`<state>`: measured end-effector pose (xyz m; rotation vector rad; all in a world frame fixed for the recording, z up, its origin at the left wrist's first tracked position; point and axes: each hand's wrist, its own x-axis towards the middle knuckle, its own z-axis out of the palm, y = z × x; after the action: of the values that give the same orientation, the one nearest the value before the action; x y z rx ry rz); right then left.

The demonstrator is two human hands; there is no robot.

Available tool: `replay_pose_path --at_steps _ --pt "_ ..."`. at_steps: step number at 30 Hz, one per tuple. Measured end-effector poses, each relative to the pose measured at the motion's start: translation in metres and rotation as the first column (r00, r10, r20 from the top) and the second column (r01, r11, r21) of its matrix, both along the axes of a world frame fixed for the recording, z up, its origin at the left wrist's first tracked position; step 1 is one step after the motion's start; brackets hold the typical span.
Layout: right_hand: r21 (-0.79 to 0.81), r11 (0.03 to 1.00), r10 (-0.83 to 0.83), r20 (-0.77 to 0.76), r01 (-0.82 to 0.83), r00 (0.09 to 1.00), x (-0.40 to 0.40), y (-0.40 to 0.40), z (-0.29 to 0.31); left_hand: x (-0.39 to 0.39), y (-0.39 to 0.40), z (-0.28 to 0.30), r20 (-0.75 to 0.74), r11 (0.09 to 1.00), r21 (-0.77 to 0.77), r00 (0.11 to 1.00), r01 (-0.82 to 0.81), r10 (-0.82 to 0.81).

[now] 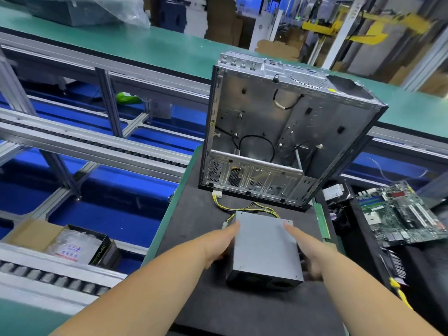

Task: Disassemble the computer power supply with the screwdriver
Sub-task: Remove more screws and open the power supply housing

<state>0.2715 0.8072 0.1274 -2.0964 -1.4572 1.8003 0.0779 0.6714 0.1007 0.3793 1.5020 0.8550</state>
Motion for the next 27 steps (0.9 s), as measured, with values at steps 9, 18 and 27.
replay_pose_path --at_steps 9,18,27 --pt "-0.138 0.99 -0.017 -0.25 -0.019 0.968 -0.01 -0.007 0.0 0.024 0.024 0.013 -0.065 0.994 -0.004 0.992 -0.112 0.112" --pt "-0.143 0.987 0.04 -0.241 -0.076 0.97 -0.011 0.0 -0.013 0.032 0.02 0.035 -0.118 0.996 -0.048 0.991 -0.069 0.063" --pt "-0.134 0.985 0.074 -0.215 -0.104 0.974 -0.014 0.002 -0.02 0.028 0.02 0.043 -0.109 0.986 -0.122 0.989 -0.111 0.098"
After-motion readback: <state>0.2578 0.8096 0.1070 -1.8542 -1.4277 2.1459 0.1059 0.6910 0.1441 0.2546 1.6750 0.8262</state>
